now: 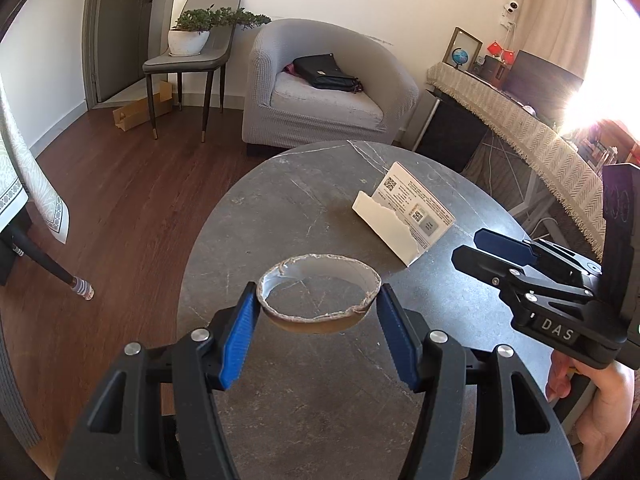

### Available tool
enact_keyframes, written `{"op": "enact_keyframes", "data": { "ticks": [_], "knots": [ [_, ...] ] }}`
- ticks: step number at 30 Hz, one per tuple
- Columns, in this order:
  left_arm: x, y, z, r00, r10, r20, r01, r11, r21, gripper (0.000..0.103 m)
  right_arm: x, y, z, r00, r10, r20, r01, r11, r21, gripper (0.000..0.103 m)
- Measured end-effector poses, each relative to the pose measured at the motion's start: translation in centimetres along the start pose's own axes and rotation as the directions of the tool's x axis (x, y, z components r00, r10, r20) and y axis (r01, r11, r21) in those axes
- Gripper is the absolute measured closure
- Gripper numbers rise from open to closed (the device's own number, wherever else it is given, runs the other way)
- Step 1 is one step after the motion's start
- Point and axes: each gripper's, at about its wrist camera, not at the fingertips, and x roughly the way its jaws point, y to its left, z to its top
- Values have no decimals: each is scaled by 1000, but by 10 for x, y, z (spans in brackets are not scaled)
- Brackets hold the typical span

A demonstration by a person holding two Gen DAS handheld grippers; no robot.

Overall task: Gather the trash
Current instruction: 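Grasp the beige tape roll with the left gripper while the right gripper grasps the white cardboard box, then carry the tape roll and the cardboard box over the green bin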

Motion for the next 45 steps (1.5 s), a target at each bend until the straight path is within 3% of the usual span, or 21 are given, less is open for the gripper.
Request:
{"op": "enact_keyframes", "data": {
  "ticks": [5, 21, 30, 45],
  "knots": [
    [-5, 13, -3, 1000, -17, -16, 17, 1000, -10, 41, 15, 4, 4, 999, -42, -21, 42, 999, -17, 70],
    [-23, 23, -14, 998, -45, -39, 46, 998, 30, 41, 53, 17, 15, 993, -106, -59, 105, 994, -20, 87],
    [-28, 34, -17, 997, -54, -46, 55, 998, 11, 41, 56, 5, 17, 988, -132, -75, 135, 990, 45, 102],
    [-42, 45, -25, 999, -38, -33, 38, 999, 3, 41, 17, 39, 15, 998, -49, -45, 48, 998, -29, 102]
  ]
}}
